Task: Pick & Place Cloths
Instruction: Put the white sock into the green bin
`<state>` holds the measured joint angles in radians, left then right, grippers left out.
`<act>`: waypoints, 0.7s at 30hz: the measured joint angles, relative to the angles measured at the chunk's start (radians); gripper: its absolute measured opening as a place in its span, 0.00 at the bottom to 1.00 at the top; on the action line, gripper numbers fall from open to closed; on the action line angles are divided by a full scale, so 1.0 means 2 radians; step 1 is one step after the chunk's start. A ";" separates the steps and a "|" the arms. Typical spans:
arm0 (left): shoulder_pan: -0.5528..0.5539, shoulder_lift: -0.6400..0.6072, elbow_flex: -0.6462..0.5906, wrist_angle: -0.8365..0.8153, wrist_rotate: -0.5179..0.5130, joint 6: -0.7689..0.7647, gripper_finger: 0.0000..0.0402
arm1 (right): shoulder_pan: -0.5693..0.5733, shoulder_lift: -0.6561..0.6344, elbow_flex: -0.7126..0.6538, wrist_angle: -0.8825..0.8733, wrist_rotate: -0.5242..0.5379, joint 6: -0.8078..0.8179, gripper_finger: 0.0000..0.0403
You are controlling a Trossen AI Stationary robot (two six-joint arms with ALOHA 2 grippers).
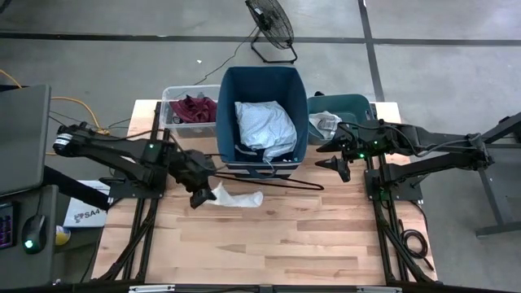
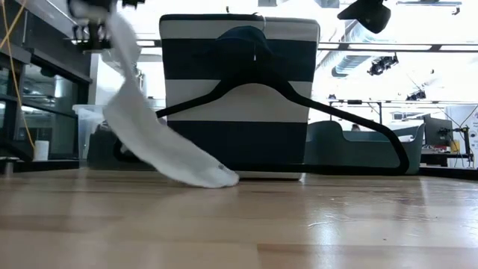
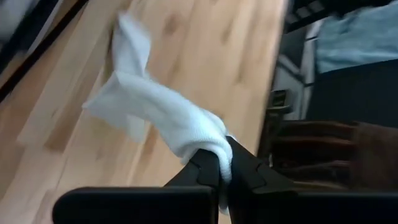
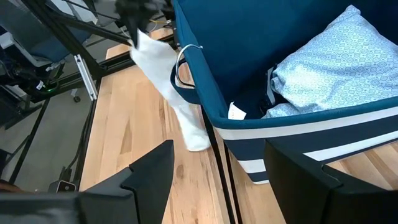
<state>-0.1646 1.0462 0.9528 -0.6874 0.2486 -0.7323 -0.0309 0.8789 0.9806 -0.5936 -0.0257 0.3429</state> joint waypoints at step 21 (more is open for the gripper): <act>0.000 0.069 0.215 0.034 0.004 0.038 0.00 | 0.000 0.000 0.000 0.004 0.026 -0.144 0.59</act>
<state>-0.1642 1.1840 1.3831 -0.6201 0.2558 -0.6557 -0.0311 0.8790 0.9806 -0.5858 0.0253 0.0555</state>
